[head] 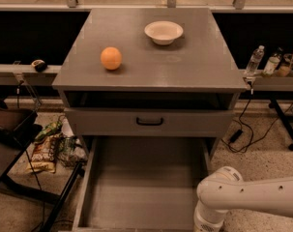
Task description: Open middle drawer
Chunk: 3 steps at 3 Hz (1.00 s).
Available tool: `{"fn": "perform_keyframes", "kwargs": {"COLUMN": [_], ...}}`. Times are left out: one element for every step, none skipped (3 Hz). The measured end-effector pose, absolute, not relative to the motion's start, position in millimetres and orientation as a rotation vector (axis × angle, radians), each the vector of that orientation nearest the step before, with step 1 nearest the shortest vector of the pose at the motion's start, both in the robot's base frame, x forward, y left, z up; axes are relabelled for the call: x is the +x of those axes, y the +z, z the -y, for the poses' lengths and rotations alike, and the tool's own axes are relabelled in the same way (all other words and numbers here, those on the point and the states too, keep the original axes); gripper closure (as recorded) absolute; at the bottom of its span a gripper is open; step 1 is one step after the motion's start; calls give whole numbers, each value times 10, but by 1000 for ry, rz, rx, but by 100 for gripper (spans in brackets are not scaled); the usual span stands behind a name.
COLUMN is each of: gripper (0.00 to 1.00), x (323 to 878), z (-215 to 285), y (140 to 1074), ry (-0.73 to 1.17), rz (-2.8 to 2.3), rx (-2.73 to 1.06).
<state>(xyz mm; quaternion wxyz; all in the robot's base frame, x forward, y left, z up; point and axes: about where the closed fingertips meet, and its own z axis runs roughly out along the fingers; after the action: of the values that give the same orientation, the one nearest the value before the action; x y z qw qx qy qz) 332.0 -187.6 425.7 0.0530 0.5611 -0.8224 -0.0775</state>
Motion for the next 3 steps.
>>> {"fn": "perform_keyframes", "kwargs": {"gripper": [50,27,4], "x": [3320,3320,3318], "z": [1876,1876,1875], "y": [4257,4256,4260], "ry": [-236,-236,-236], "rz": [2500,2500,2500], "rx": [1706,1706,1706]}}
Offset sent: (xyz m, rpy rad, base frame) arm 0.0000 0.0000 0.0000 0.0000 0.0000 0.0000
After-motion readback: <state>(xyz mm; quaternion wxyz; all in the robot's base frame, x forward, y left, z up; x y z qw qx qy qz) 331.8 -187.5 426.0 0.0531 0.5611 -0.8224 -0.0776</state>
